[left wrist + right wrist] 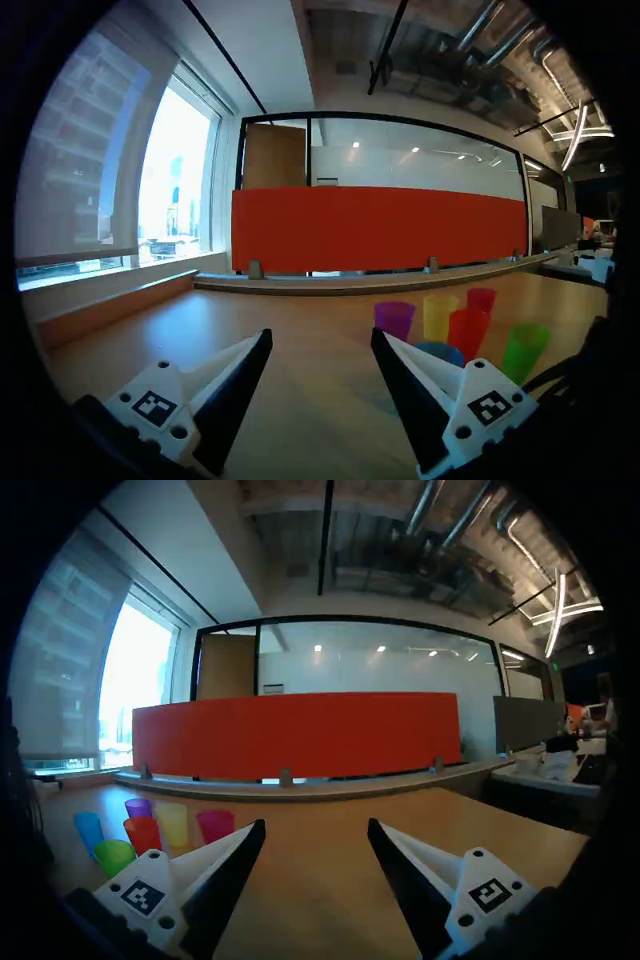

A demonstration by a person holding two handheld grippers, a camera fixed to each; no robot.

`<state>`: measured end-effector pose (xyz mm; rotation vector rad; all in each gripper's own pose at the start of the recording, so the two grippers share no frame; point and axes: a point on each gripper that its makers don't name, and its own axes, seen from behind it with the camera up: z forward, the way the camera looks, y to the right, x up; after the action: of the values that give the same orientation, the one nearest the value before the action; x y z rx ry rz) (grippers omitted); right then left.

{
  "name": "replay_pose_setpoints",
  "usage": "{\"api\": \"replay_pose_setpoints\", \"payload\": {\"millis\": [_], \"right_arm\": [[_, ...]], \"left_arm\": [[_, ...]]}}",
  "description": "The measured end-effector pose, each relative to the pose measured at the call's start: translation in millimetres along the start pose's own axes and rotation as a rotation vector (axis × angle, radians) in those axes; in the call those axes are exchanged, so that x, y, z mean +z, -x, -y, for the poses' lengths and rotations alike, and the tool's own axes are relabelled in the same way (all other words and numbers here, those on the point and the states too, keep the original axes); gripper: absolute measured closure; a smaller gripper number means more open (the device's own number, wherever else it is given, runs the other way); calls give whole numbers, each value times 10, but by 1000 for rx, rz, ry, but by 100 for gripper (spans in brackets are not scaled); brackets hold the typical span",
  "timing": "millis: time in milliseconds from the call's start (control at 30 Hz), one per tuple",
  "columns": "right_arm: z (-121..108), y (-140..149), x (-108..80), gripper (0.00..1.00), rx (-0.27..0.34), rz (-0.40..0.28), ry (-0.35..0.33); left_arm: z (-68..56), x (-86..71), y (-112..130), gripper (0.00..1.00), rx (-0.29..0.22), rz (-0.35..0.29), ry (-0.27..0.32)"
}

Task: Pour water

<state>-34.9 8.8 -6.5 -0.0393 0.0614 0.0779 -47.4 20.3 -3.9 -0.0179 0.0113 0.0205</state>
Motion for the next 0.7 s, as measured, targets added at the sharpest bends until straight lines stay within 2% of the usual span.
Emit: {"api": "replay_pose_setpoints", "payload": {"millis": [233,700], "right_arm": [[-11,53,-6,1,0,16,2],[-5,140,25,1,-38,55,8]], "left_arm": [[4,2,0,8,0,0,0],[5,-3,3,8,0,0,0]]}}
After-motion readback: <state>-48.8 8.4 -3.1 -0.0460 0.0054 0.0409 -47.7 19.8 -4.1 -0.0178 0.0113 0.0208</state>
